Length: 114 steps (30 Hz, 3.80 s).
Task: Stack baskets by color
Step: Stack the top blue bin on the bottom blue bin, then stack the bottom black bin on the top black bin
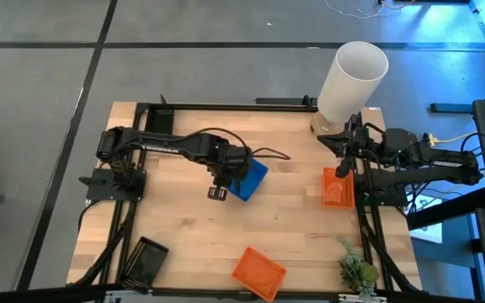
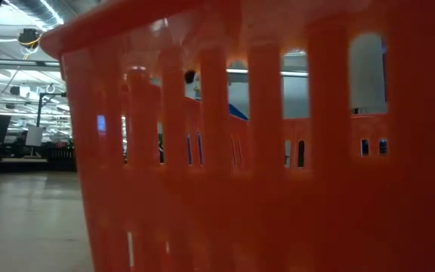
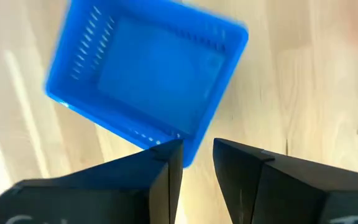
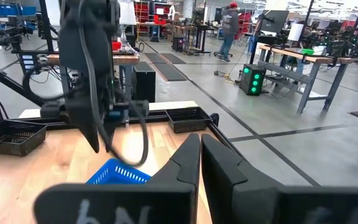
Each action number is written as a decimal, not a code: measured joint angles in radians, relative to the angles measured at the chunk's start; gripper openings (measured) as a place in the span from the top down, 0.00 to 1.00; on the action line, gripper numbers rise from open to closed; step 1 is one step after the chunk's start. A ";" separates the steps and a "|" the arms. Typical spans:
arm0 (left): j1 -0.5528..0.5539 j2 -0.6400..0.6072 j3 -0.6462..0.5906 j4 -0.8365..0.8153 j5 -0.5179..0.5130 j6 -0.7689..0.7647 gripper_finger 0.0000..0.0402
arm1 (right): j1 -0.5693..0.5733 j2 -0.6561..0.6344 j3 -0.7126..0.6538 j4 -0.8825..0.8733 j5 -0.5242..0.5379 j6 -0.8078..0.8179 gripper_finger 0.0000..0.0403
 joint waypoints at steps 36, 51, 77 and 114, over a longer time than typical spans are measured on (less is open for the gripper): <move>-0.002 -0.053 -0.235 0.239 0.077 -0.197 0.80 | 0.000 0.001 0.000 0.018 0.000 -0.054 0.96; -0.214 -0.286 -0.184 -0.046 -0.043 -0.967 0.80 | 0.002 0.119 0.187 -0.188 -0.026 -0.121 0.96; -0.886 -0.274 -0.470 0.263 -0.056 -2.028 0.80 | 0.002 0.487 0.528 -0.341 -0.218 -0.041 0.96; -0.953 -0.274 -0.660 0.404 -0.060 -2.203 0.80 | 0.002 0.494 0.528 -0.299 -0.218 0.006 0.96</move>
